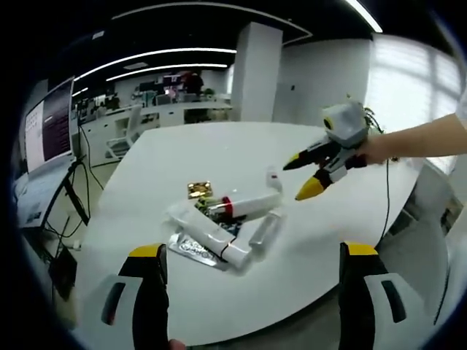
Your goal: Arrange the skincare products in the storage area until every visible bottle or jar stands upright without overlapping.
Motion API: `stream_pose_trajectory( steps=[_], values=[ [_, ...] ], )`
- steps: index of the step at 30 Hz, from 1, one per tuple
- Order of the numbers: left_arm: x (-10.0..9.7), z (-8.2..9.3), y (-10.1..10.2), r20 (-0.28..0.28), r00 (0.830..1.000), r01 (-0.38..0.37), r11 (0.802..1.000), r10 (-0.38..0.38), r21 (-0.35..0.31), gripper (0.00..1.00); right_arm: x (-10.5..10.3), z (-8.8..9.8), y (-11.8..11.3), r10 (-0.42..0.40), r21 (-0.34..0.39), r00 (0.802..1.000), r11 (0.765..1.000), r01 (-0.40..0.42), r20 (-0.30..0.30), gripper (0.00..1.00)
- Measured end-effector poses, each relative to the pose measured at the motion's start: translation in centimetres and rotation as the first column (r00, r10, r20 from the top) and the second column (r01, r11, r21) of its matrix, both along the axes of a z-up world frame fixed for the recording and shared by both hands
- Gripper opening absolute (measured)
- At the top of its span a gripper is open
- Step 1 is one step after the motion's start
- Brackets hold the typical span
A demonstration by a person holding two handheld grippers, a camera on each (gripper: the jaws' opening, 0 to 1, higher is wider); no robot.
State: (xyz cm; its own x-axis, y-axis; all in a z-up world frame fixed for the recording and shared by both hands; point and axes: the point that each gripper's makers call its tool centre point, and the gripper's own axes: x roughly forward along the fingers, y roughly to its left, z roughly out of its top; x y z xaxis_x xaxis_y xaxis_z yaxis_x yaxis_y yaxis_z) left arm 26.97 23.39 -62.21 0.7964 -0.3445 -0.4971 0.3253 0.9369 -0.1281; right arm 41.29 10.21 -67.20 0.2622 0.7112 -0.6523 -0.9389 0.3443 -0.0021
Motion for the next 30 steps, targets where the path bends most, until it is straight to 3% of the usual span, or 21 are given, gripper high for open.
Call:
stream_pose_trajectory(
  steps=[2,6,15,18,30],
  values=[
    [0.1,0.2,0.0,0.004,1.000,0.000,1.000,0.000,0.000,0.96,0.2,-0.5,0.5,-0.008,0.013,0.999,1.000,0.008,-0.043,0.66],
    [0.6,0.3,0.0,0.009,1.000,0.002,1.000,-0.002,-0.003,0.96,0.9,-0.9,1.4,-0.001,0.009,0.999,1.000,0.002,-0.049,0.64],
    [1.2,0.6,-0.5,0.015,1.000,0.022,1.000,-0.022,-0.019,0.96,1.8,-1.2,3.7,0.069,-0.041,0.997,0.997,-0.070,-0.030,0.62],
    [1.5,0.7,-0.6,0.019,1.000,0.023,0.999,-0.023,-0.024,0.96,2.2,-1.4,4.2,0.082,-0.062,0.996,0.995,-0.083,-0.027,0.56],
    [1.9,0.5,-0.1,0.014,1.000,0.009,0.999,-0.009,-0.036,0.96,2.5,-3.7,6.3,0.149,-0.137,0.988,0.979,-0.153,-0.042,0.52]
  ],
)
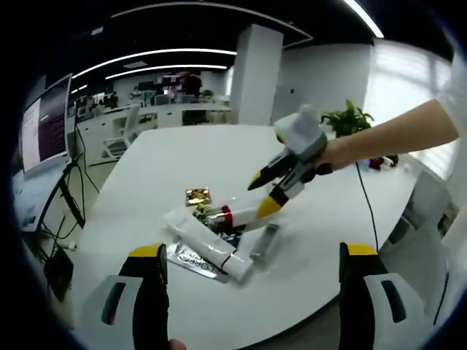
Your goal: Arrange the skincare products in the storage area until every visible bottle or jar stands upright without overlapping.
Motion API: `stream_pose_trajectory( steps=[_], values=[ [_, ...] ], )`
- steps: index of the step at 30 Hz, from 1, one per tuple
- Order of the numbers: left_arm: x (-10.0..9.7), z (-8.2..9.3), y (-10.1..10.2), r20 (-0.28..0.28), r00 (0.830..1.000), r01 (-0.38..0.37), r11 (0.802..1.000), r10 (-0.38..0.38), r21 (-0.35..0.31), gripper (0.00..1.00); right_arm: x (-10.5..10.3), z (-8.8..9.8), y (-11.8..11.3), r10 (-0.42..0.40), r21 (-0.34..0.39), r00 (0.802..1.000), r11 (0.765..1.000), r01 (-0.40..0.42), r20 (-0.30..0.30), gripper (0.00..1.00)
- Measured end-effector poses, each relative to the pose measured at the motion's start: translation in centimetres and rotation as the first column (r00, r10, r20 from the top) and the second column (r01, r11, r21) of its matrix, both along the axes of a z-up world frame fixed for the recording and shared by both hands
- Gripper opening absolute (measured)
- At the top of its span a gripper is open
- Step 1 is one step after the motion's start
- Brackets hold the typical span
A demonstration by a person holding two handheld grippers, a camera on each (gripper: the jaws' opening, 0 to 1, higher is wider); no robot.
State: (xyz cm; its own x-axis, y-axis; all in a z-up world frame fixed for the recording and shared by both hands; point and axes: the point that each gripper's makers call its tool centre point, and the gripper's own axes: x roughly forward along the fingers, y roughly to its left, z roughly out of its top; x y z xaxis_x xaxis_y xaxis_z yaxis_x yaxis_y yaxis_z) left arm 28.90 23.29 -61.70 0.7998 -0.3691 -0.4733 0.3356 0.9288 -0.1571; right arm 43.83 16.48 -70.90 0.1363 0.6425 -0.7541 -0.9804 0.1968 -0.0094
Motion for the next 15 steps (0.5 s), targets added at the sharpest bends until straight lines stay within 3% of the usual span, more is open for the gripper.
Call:
stream_pose_trajectory(
  steps=[4,7,15],
  values=[
    [0.1,-0.2,0.1,-0.005,1.000,-0.005,1.000,0.005,-0.003,0.96,0.0,-1.0,0.3,0.046,-0.057,0.999,0.997,-0.045,0.016,0.49],
    [0.1,-0.4,0.1,-0.011,1.000,-0.009,1.000,0.009,-0.005,0.96,0.1,-2.3,-0.1,0.102,-0.164,0.994,0.982,-0.095,0.034,0.47],
    [0.2,-0.4,0.1,-0.015,1.000,-0.014,1.000,0.014,-0.008,0.96,-0.6,-3.4,1.4,0.165,-0.211,0.986,0.965,-0.157,0.020,0.42]
  ],
)
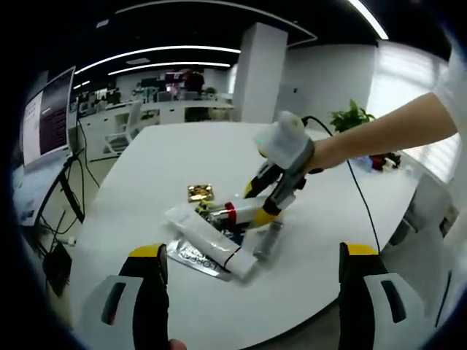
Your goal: Arrange the skincare products in the storage area until every visible bottle or jar stands upright without overlapping.
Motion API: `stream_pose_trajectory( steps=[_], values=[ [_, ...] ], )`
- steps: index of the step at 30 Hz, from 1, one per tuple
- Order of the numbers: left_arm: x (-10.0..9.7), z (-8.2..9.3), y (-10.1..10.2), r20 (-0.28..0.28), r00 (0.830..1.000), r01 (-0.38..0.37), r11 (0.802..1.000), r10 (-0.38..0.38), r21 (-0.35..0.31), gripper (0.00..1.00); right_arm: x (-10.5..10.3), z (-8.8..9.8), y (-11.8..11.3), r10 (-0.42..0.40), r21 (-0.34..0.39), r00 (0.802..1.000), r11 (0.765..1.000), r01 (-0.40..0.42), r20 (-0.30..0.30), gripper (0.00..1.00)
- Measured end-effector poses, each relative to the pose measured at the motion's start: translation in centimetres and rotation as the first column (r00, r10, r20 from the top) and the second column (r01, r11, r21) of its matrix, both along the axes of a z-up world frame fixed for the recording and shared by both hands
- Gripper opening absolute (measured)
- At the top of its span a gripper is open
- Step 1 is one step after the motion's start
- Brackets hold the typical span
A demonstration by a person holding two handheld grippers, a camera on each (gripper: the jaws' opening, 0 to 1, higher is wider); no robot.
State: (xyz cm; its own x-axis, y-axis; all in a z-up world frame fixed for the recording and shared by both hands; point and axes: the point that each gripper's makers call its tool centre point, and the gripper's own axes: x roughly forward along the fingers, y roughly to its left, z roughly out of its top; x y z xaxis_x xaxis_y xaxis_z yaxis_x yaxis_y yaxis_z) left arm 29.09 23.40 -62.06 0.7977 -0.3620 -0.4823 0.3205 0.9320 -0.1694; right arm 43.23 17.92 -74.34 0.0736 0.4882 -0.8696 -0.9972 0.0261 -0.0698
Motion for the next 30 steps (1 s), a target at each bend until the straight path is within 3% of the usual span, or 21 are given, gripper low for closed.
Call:
stream_pose_trajectory(
  steps=[5,19,30],
  values=[
    [-0.05,-0.16,0.30,-0.006,1.000,-0.005,1.000,0.005,0.004,0.96,0.21,-0.09,0.95,0.045,-0.022,0.999,0.999,-0.044,0.016,0.35],
    [-0.15,-0.11,0.46,-0.007,1.000,-0.010,1.000,0.010,0.008,0.95,0.54,-0.74,0.77,0.058,-0.092,0.998,0.994,-0.059,-0.005,0.29],
    [0.04,0.46,0.26,0.006,1.000,0.000,1.000,0.000,0.017,0.96,-0.15,-0.10,0.22,0.083,-0.071,0.997,0.994,-0.084,-0.005,0.28]
  ],
)
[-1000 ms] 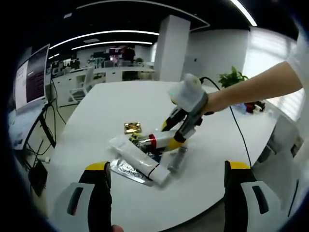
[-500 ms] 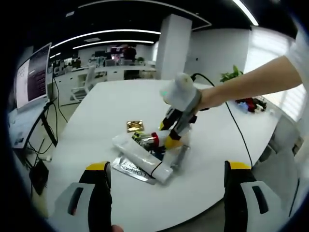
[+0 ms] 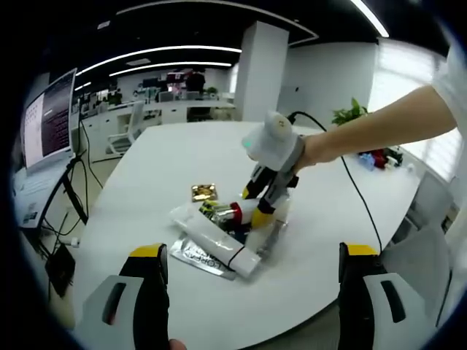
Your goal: Arrange the skincare products in the storage area until every visible bottle or jar stands upright without overlapping.
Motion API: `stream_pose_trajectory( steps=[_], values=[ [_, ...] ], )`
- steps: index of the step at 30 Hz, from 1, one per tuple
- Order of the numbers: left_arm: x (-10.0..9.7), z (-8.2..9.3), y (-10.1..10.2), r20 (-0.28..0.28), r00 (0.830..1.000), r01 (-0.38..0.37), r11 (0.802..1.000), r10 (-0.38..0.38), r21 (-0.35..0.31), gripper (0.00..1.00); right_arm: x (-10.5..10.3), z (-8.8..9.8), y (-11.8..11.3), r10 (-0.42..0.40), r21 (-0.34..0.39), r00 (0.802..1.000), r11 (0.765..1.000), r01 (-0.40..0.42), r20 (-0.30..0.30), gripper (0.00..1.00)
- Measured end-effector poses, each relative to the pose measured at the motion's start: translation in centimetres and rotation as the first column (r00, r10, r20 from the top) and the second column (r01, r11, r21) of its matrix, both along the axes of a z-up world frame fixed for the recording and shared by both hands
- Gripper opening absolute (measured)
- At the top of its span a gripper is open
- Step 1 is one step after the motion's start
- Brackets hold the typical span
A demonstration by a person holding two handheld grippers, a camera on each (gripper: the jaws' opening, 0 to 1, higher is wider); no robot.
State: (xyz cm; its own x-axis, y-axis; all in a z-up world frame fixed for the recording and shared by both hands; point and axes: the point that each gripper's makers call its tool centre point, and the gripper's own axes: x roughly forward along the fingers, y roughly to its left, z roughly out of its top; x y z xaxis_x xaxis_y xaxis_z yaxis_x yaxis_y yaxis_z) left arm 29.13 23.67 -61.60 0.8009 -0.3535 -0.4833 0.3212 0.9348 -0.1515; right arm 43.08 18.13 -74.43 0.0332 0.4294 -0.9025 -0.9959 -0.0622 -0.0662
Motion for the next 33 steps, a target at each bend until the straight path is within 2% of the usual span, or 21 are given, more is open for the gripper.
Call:
stream_pose_trajectory(
  steps=[8,16,25,33],
  values=[
    [0.5,0.6,-1.0,0.016,0.999,0.036,0.999,-0.036,0.003,0.95,0.3,2.5,-0.9,-0.071,0.119,0.997,0.990,0.071,-0.007,0.28],
    [0.8,1.4,-2.4,0.039,0.996,0.084,0.996,-0.084,0.001,0.95,0.5,5.0,-2.9,-0.171,0.252,0.984,0.952,0.176,-0.042,0.27],
    [0.4,2.3,-3.3,0.057,0.992,0.116,0.993,-0.115,0.001,0.95,0.7,6.9,-5.4,-0.305,0.357,0.947,0.877,0.321,-0.102,0.27],
    [0.4,3.5,-4.3,0.078,0.985,0.156,0.988,-0.156,0.004,0.95,0.0,9.9,-7.2,-0.371,0.467,0.913,0.786,0.405,-0.167,0.27]
  ],
)
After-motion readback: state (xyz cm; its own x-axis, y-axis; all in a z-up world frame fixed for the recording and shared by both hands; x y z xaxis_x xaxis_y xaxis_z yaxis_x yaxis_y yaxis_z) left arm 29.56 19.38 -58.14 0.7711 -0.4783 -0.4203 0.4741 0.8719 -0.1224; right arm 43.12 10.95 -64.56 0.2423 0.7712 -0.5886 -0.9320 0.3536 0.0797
